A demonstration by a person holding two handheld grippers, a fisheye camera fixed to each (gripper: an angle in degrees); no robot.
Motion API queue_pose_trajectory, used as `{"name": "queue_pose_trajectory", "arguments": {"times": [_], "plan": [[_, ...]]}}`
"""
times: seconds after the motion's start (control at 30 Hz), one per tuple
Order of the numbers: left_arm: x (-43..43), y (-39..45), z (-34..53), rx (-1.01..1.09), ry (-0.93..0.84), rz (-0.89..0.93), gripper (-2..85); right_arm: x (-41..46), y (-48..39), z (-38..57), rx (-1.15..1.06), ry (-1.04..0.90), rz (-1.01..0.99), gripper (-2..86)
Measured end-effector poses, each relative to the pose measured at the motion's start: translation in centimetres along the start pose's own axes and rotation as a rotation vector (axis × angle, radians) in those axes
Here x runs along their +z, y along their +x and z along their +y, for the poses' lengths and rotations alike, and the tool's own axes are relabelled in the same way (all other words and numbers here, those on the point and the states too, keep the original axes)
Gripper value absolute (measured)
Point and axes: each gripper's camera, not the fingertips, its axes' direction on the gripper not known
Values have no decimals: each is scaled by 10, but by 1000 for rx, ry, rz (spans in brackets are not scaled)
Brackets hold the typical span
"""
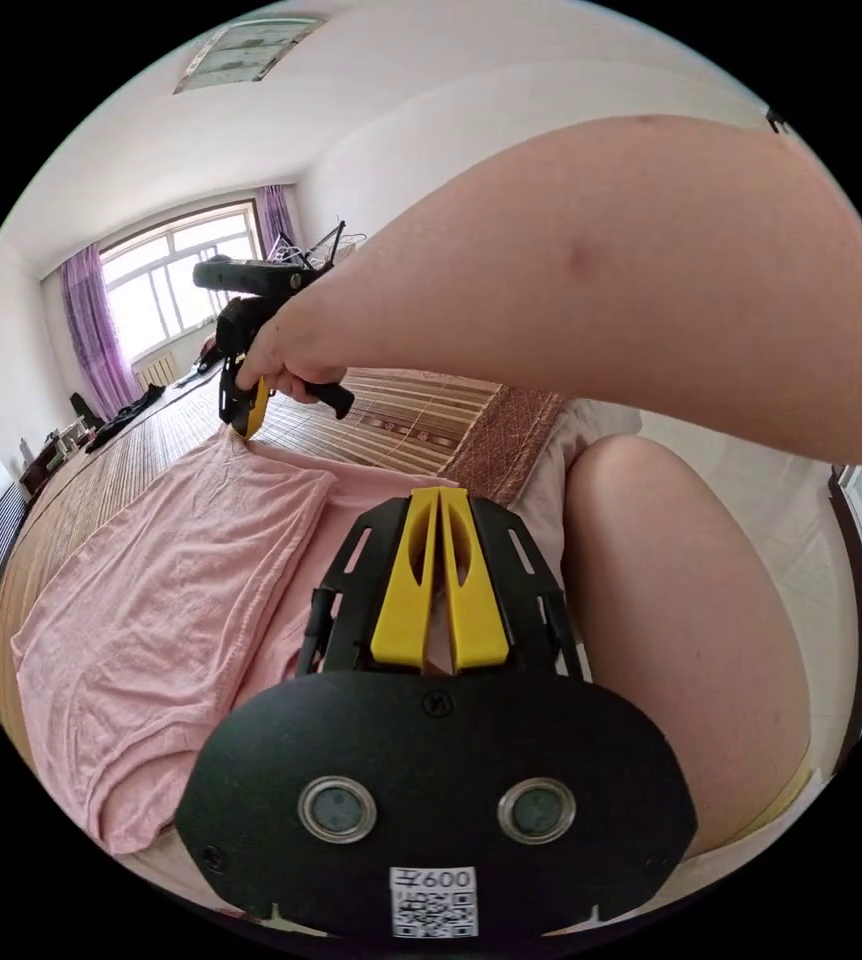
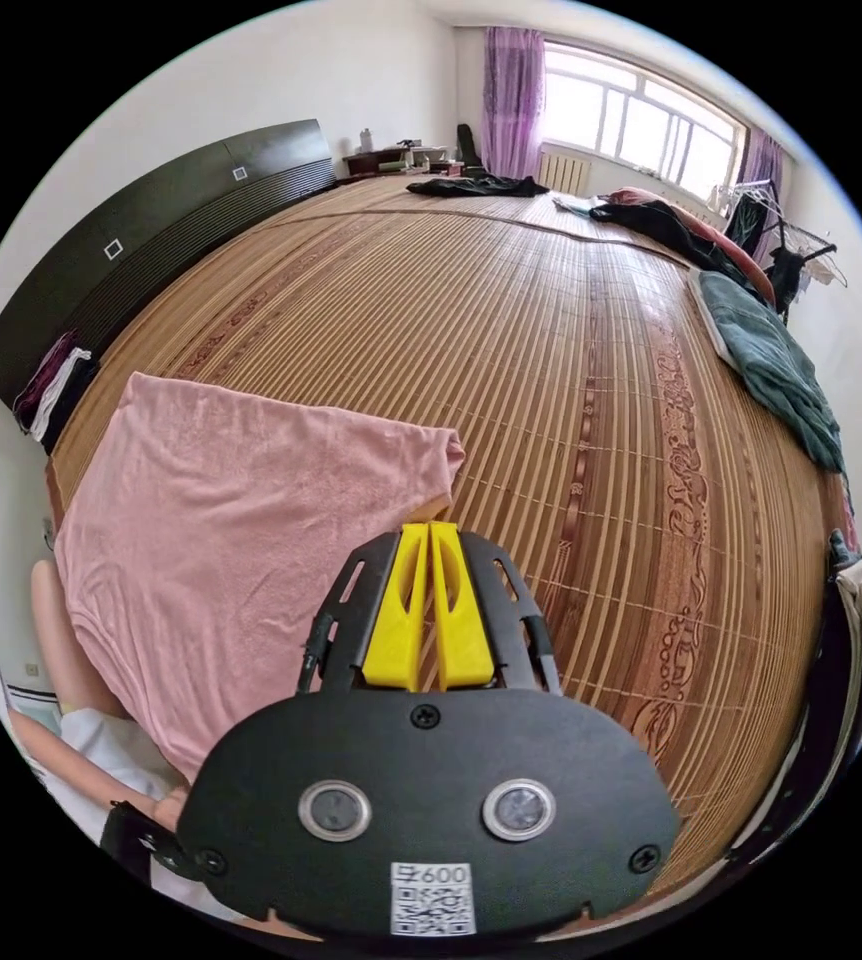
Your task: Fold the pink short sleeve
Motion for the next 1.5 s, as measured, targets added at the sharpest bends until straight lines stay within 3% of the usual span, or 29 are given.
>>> {"name": "queue_pose_trajectory", "arguments": {"times": [0.33, 0.53, 0.63, 0.7, 0.83, 0.9, 1.1, 1.2, 1.33, 1.5], "plan": [[-158, -183, 63, -141, 201, 176, 4, -45, -1, 55, -14, 57, -91, -8], [-277, -335, 154, -238, 192, -98, 3, -74, -34, 98, -89, 75, -41, -9], [-298, -421, 162, -265, 190, -85, 3, -61, -39, 86, -70, 28, 18, -9], [-282, -468, 137, -261, 164, -39, 3, -48, -37, 74, -45, -13, -18, -9], [-154, -591, 30, -409, -176, 260, 3, -24, -30, 53, 29, -34, -30, -9], [-84, -615, -21, -328, -283, 401, 2, -17, -26, 49, 46, -36, -23, -9], [120, -643, -101, -134, -524, 224, 3, -7, 5, 50, 113, 5, -44, -9], [146, -667, -84, -168, -513, 148, 4, -13, 34, 57, 165, 33, -171, -9], [122, -711, -55, -214, -305, 258, 4, -29, 44, 72, 153, 113, -213, -9], [172, -739, -37, -210, -388, 363, 3, -14, 25, 65, 70, 41, -142, -9]]}}
